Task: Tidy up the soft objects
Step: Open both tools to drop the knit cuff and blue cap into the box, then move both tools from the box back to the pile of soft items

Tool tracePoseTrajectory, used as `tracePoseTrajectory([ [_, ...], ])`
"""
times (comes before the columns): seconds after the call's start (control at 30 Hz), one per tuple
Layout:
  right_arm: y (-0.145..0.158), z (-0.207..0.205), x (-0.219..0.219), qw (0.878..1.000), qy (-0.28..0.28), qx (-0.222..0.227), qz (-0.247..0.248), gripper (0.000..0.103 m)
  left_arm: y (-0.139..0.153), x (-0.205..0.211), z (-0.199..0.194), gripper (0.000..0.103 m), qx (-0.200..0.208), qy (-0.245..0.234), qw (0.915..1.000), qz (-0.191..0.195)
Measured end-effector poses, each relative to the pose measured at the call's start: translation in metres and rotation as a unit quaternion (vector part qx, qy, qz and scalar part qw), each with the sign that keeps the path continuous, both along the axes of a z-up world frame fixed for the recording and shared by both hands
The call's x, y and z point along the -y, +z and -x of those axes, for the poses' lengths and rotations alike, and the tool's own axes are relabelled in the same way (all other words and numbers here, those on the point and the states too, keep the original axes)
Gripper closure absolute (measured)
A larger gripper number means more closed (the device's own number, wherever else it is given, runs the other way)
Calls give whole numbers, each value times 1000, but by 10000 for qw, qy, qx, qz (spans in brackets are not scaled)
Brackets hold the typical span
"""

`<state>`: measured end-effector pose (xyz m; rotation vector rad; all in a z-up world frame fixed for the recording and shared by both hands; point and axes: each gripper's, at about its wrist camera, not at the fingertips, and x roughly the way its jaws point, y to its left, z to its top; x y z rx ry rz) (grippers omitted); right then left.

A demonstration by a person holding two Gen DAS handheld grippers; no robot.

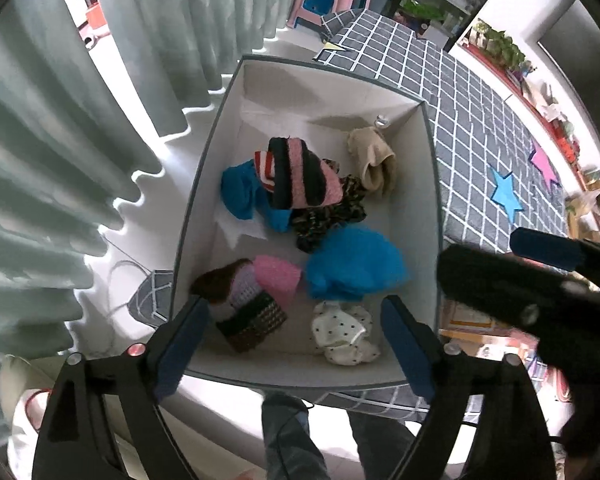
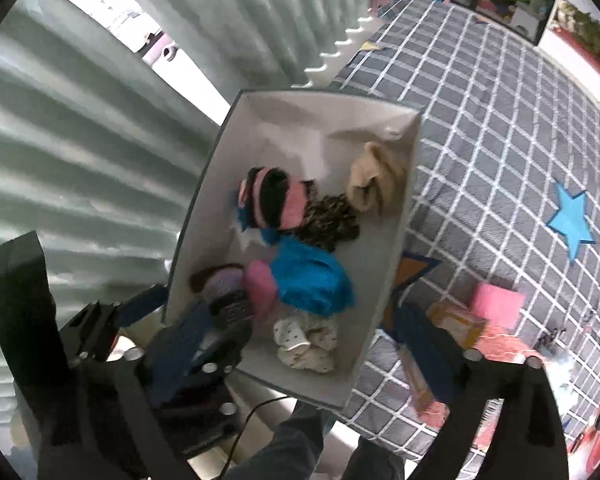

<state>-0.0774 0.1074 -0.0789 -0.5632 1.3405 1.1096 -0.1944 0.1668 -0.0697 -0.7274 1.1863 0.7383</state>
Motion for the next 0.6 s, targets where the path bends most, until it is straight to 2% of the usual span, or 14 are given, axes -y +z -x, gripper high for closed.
tracePoseTrajectory([
  [0.03, 2, -3, 2, 10000, -56, -4, -29, 5, 1, 0, -1, 0, 35, 9, 10000, 46],
  [0.2, 19, -21, 20, 9991, -380, -51, -205, 5, 13, 0, -11, 0, 267, -47, 9994, 195],
  [0.37, 36, -53, 50, 9957, -859, -74, -352, 5, 30, 7, -37, 0, 320, -427, 9984, 197],
  [0.6, 44, -124, 123, 9806, -1925, -68, -371, 5, 42, 23, -91, 0, 413, -971, 9928, 560],
])
